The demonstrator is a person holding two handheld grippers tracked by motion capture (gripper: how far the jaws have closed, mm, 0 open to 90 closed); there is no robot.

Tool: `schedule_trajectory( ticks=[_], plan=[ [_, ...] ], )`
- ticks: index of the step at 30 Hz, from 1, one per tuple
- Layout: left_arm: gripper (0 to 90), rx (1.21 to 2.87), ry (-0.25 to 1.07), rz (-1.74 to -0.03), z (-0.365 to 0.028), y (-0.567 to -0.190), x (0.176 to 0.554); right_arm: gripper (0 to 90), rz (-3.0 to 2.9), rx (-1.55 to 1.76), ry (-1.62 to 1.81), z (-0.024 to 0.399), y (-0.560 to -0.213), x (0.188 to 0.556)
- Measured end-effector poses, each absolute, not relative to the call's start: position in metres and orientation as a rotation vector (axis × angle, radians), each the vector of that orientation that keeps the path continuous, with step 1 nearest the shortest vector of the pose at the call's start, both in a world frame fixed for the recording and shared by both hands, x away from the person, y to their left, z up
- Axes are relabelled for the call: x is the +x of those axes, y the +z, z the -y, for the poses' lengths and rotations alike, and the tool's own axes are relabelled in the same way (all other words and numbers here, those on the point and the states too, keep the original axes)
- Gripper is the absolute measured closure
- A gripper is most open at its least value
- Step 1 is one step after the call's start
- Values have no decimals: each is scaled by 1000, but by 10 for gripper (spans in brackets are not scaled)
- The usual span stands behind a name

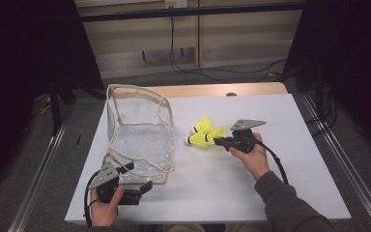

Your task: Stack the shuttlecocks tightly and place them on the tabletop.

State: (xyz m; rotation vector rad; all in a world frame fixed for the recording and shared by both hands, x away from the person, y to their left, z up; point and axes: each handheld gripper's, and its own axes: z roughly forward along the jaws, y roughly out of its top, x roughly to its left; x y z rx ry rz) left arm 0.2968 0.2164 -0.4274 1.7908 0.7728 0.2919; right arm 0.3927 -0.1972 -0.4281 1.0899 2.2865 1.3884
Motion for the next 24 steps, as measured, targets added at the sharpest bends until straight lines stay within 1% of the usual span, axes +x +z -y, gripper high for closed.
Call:
schedule_trajectory(
  ticks=[24],
  plan=[
    [20, 1785, 289, -775, -216, -428, 297, 896, -2290, 1083, 1373, 194, -433, 396]
  ],
)
